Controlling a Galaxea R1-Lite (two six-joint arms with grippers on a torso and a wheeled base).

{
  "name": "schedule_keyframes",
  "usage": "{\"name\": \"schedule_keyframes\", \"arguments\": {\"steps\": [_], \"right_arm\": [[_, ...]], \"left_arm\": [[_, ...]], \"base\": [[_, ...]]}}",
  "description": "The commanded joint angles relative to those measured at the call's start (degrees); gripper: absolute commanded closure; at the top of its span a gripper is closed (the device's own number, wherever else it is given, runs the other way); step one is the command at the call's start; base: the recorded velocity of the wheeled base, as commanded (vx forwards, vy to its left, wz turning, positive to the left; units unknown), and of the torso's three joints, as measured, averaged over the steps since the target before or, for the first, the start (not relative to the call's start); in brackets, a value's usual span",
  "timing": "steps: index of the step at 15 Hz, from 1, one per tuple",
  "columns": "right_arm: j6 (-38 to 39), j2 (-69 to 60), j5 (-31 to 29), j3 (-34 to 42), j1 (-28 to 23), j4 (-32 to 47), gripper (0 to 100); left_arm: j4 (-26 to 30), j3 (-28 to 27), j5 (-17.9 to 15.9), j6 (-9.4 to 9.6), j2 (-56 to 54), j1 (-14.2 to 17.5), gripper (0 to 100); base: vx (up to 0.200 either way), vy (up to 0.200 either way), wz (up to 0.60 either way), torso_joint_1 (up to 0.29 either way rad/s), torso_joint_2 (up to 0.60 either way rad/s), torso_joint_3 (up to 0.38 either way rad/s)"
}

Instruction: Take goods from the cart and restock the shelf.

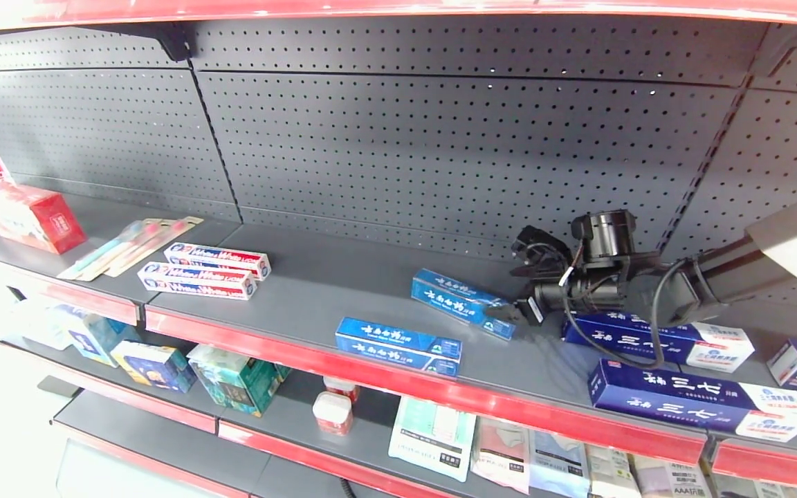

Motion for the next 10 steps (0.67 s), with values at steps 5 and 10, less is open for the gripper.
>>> {"name": "schedule_keyframes", "arguments": {"steps": [5, 10], "right_arm": [[-0.7, -2.1, -1.2, 4.8, -0.7, -0.1, 0], [-0.6, -1.7, -3.2, 4.0, -0.7, -0.2, 0]], "left_arm": [[0.0, 0.0, 0.0, -0.01, 0.0, 0.0, 0], [0.0, 0.0, 0.0, -0.01, 0.0, 0.0, 0]], "base": [[0.0, 0.0, 0.0, 0.0, 0.0, 0.0], [0.0, 0.0, 0.0, 0.0, 0.0, 0.0]]}}
